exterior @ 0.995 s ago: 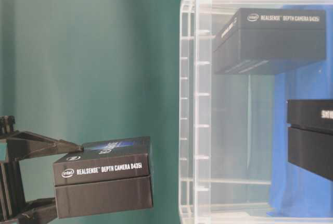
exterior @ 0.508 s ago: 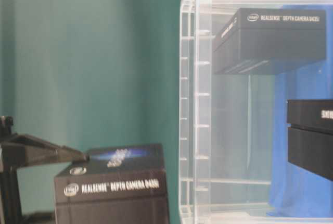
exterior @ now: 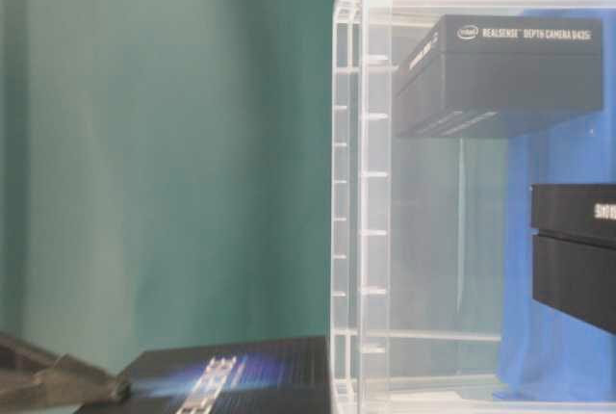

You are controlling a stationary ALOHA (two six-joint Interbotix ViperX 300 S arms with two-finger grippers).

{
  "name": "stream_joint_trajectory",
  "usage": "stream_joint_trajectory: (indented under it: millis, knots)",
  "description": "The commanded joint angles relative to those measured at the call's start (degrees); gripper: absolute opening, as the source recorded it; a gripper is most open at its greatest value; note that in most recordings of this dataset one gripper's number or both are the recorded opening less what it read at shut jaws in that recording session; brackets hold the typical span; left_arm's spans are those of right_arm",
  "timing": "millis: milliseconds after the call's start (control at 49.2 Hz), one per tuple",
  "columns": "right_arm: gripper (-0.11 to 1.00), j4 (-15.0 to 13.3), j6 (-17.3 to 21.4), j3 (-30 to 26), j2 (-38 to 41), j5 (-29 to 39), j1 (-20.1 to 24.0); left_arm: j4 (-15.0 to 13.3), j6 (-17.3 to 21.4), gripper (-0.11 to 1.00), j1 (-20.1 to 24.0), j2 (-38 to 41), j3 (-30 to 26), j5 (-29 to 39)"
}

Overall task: Take the box out of the case with the left arm.
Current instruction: 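Carry the held box out of the case to the table left of the first box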

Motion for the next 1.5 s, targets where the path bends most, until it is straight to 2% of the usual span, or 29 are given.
stream_joint_trajectory:
  millis: [0, 122, 467, 813, 1077, 1280, 1483]
  knots:
    - [0.00, -0.09, -0.09, -0.53, 0.09, -0.26, 0.00, 0.18, -1.58, 0.60, -1.85, -1.32, -1.14, -0.44]
    - [0.00, -0.09, -0.09, -0.53, 0.00, -0.26, 0.00, 0.44, -3.52, 0.60, -3.25, -1.32, -0.97, -0.44]
    - [0.00, 0.00, 0.09, -0.53, 0.09, -0.26, 0.00, 0.88, -3.60, 0.60, -3.43, -0.70, 0.79, -1.67]
    - [0.00, 0.00, 0.18, -0.44, 0.00, -0.26, 0.00, 0.88, -3.87, 0.60, -4.48, -1.32, 11.16, -9.49]
    - [0.00, 0.00, 0.18, -0.44, 0.09, -0.26, 0.00, 2.37, -3.87, 0.60, -4.39, -1.05, 15.91, -12.92]
    - [0.00, 0.00, 0.18, -0.44, 0.09, -0.26, 0.00, 2.37, -4.04, 0.60, -4.31, -0.97, 19.07, -15.03]
    - [0.00, -0.09, 0.18, -0.44, 0.09, -0.26, 0.00, 2.37, -5.98, 0.60, -4.31, -0.62, 22.94, -19.95]
